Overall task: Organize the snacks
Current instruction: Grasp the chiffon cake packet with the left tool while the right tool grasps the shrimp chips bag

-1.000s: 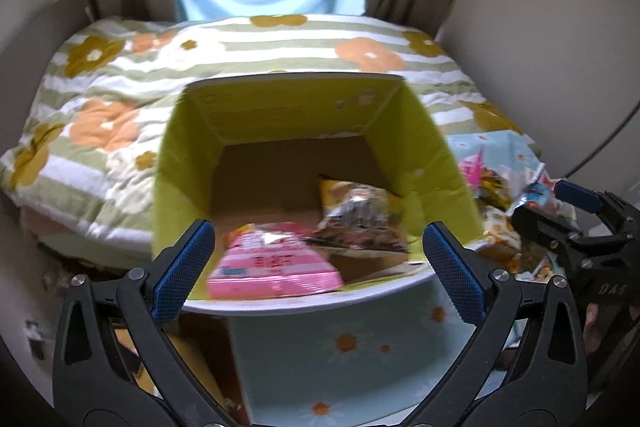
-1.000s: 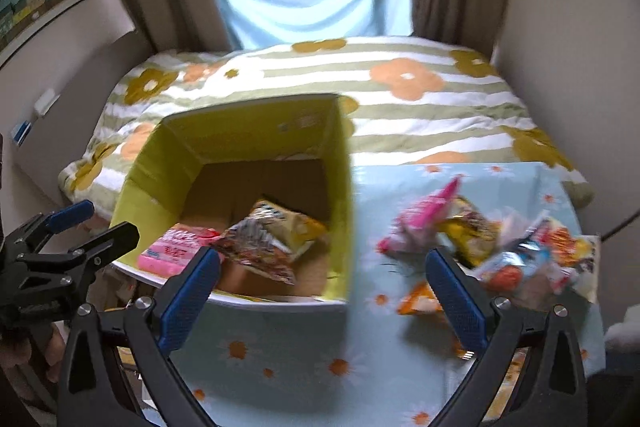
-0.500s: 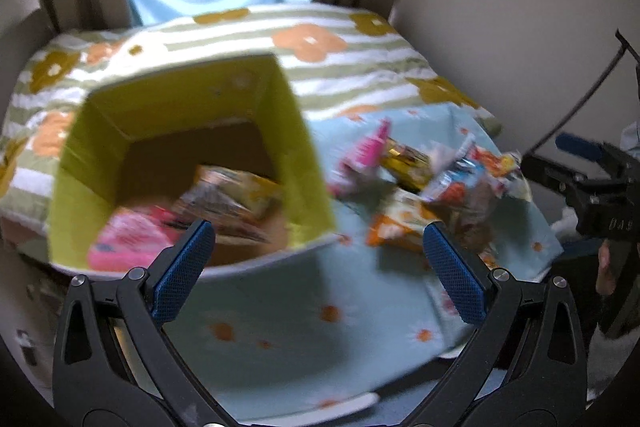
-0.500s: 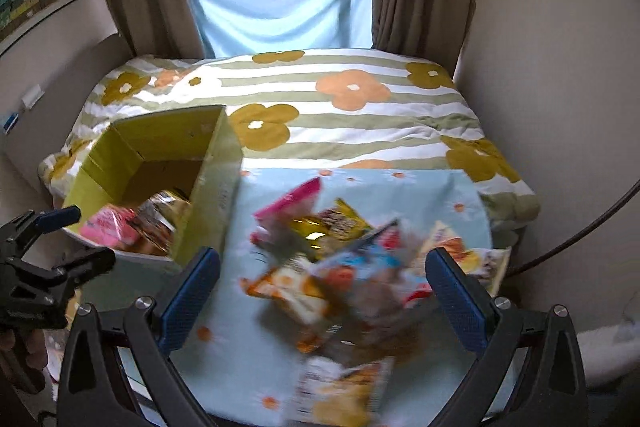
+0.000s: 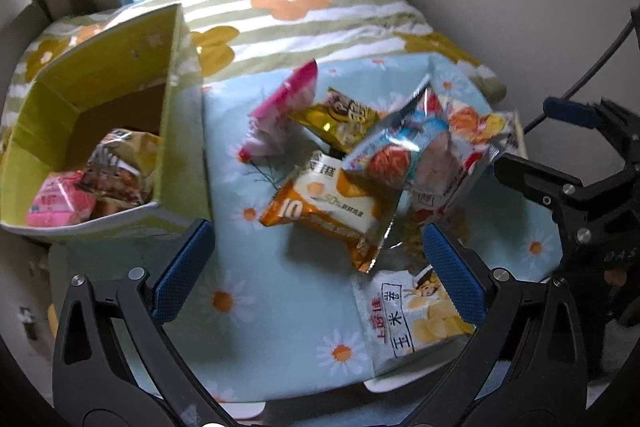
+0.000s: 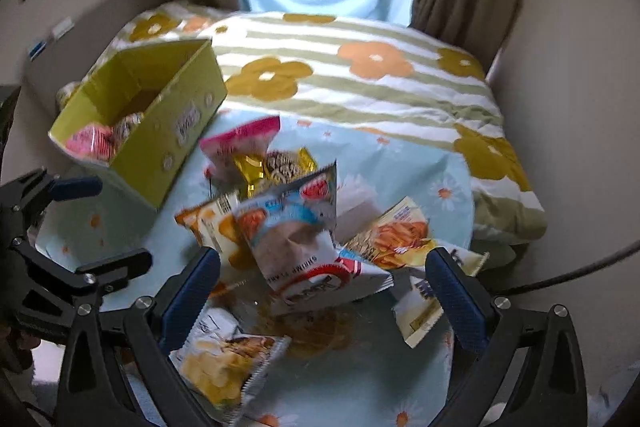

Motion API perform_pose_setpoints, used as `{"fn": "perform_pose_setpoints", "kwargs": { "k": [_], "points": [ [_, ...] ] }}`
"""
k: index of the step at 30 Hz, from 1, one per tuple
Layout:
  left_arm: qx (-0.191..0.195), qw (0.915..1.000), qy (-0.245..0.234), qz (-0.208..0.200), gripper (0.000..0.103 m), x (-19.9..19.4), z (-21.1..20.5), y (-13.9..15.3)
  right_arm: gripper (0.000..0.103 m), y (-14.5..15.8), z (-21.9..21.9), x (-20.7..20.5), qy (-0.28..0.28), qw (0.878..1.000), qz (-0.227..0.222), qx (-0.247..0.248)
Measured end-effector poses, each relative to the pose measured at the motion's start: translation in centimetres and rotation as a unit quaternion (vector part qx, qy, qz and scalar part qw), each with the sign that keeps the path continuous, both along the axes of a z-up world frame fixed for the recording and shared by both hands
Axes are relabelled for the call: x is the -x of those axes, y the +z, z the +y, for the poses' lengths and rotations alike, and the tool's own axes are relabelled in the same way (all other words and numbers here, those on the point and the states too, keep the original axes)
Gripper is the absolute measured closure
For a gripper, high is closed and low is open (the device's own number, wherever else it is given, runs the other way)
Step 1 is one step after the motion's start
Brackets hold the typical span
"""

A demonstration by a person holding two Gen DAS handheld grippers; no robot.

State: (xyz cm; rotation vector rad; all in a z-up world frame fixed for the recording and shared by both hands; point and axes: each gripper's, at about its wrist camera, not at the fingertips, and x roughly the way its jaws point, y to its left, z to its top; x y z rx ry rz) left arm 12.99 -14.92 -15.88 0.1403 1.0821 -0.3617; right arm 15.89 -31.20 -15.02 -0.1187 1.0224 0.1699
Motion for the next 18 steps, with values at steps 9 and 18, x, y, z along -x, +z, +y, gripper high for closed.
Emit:
{"fn": "perform_pose_setpoints", "kwargs": {
  "k": [9, 18],
  "points": [
    [-0.018, 0.9984, -0.03, 0.043, 0.0, -1.1, -1.5, -4.0, 0.001, -4.5, -0.6, -2.1, 0.03, 0.999, 0.039, 0.002],
    [-0.058, 0.994, -0.081, 0.045, 0.0, -2.0, -2.3, -7.0, 0.001, -7.9, 2.2, -3.5, 0.077, 0.994, 0.063, 0.047]
  ]
}}
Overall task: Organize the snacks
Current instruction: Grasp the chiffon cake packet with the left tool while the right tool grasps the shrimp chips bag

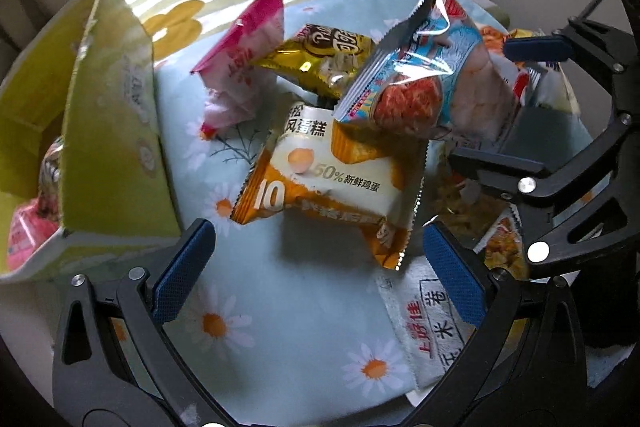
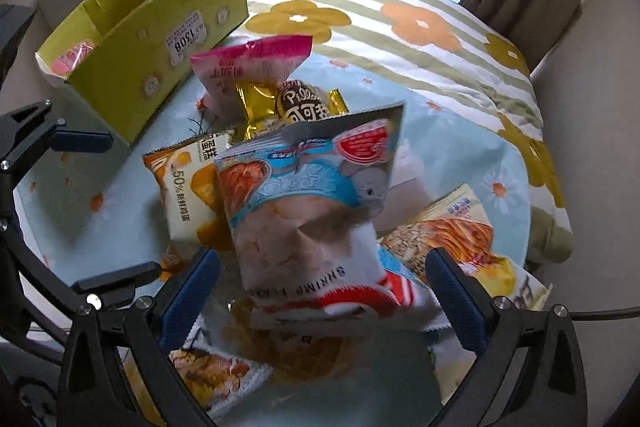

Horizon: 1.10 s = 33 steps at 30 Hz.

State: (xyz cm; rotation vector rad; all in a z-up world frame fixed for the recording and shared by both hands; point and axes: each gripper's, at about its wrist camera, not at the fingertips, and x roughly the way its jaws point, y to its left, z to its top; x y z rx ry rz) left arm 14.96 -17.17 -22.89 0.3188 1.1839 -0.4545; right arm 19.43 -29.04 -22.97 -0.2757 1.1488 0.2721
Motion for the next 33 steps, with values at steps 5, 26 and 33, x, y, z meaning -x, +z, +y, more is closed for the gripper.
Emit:
{"fn": "perform_pose_setpoints", "kwargs": {
  "k": [5, 26, 33],
  "points": [
    [-0.007, 0.9994, -0.033, -0.005, 0.0, -0.6, -0.7, -0.8, 0.016, -1.3, -0.3, -0.9, -0.016, 1.0, 0.011, 0.008],
    [-0.022, 0.9948, -0.097, 0.02, 0.0, -5.7, -3.7, -4.4, 0.043, 0.0, -1.0, -1.3, -0.05, 0.998, 0.005, -0.034],
    [0.003, 0.9941, -0.103, 0.035, 0.0, -8.1, -4.1, -5.5, 0.043, -0.5, -1.6, -1.5, -0.071, 0.996, 0.014, -0.046]
  ]
}}
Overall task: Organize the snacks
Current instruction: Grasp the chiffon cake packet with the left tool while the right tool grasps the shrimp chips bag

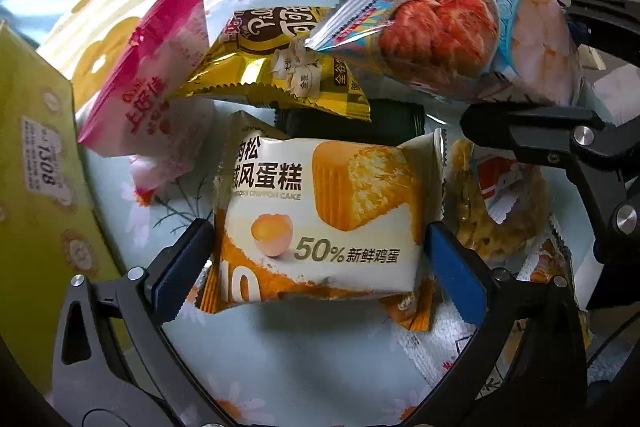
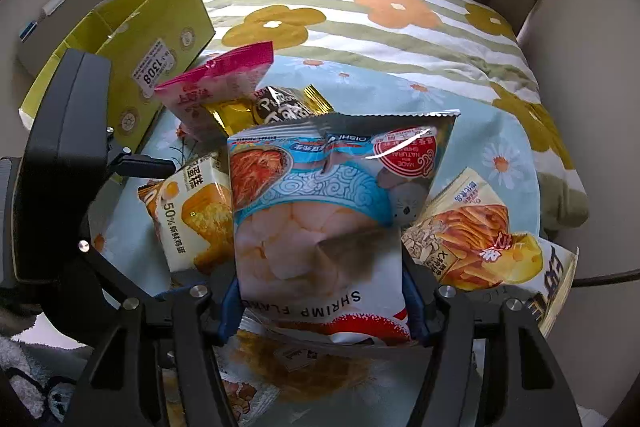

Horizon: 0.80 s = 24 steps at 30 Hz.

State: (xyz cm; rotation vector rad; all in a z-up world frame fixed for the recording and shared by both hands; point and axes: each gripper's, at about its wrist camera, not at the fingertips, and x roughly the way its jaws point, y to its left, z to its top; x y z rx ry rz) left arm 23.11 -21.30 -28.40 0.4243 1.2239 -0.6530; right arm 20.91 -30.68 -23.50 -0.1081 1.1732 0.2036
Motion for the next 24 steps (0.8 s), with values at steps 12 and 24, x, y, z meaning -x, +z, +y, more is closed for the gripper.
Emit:
{"fn": "perform_pose_setpoints", "kwargs": {
  "k": [12, 24],
  "points": [
    [0.025, 0.9991, -0.007, 0.033, 0.008, -2.7, -0.9, -2.3, 0.043, 0.7, -0.5, -0.2, -0.017, 1.0, -0.008, -0.01],
    [0.042, 0.9984, 0.017, 0.033, 0.028, -3.0, 1.1, -1.0, 0.043, 1.3, -0.3, 0.3, -0.018, 1.0, -0.014, -0.018]
  ]
}}
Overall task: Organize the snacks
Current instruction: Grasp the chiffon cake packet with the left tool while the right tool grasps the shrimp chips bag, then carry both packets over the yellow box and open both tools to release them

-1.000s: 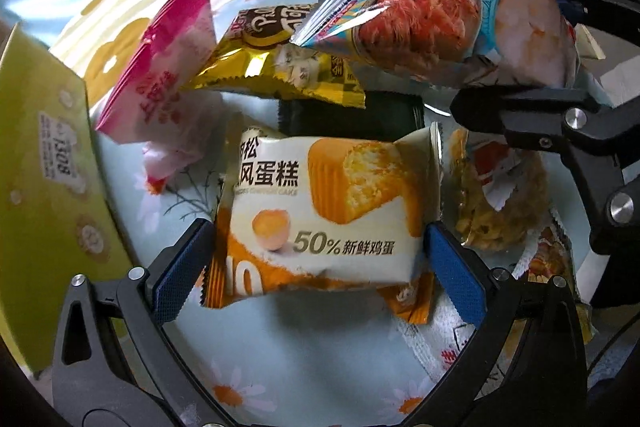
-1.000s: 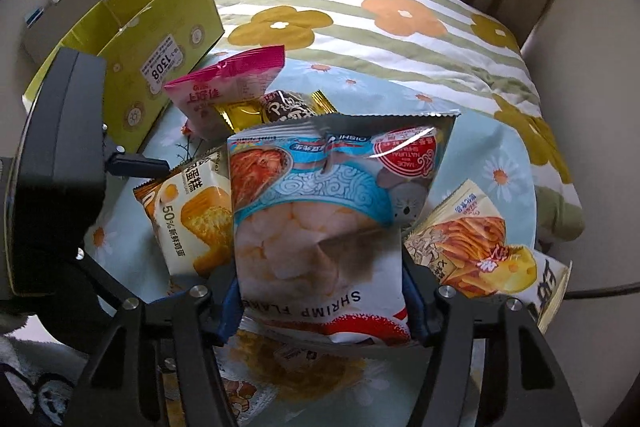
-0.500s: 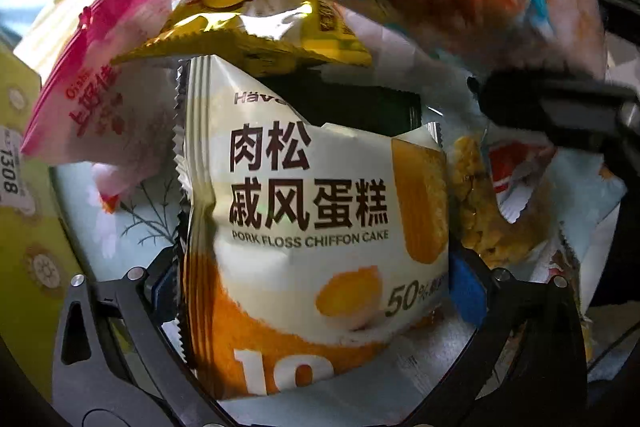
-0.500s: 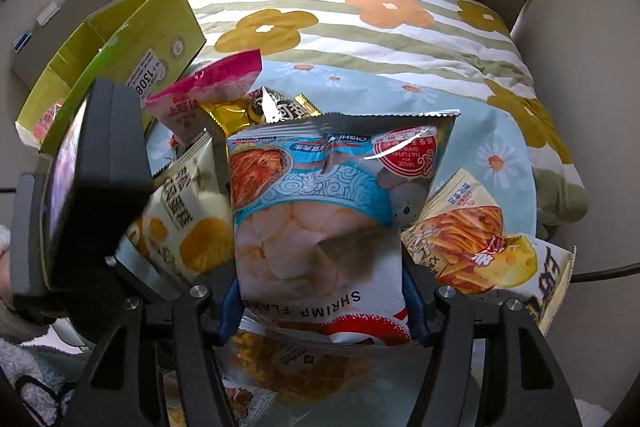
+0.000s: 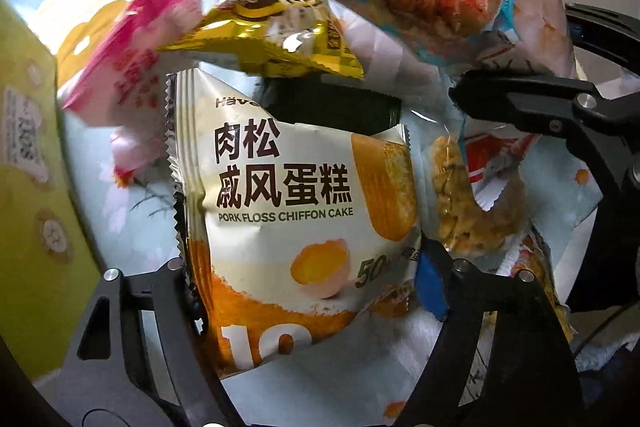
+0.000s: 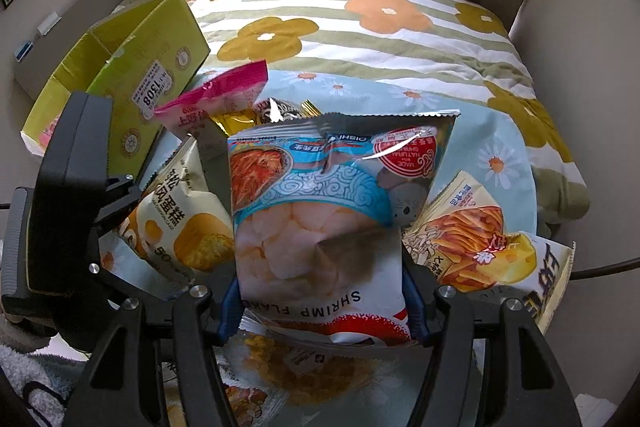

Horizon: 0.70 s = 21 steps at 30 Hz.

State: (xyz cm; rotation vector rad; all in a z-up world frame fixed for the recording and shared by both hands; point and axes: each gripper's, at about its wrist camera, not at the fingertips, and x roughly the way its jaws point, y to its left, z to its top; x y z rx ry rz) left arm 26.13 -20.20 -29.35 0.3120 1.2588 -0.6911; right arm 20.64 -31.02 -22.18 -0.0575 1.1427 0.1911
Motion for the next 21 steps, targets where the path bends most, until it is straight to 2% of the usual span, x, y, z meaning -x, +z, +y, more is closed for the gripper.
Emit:
{"fn": "perform_pose_setpoints", "kwargs": {
  "k": [8, 13, 17, 21],
  "points": [
    [0.02, 0.9981, 0.049, -0.031, 0.028, 1.8, 3.2, 4.1, 0.043, 2.8, 0.0, 1.0, 0.005, 1.0, -0.015, -0.01],
    [0.043, 0.9924, 0.094, -0.068, 0.028, 3.3, 4.6, 7.5, 0.043, 5.7, 0.2, 1.9, 0.018, 0.999, -0.035, -0.011],
    [0.056, 0.9809, 0.155, -0.105, 0.028, 4.6, 7.1, 11.0, 0.043, 8.5, 0.7, 2.5, 0.04, 0.997, -0.065, -0.015],
    [0.061, 0.967, 0.212, -0.127, 0.028, 6.4, 9.0, 12.9, 0.043, 10.7, 1.8, 2.7, 0.072, 0.993, -0.09, -0.024]
  ]
}}
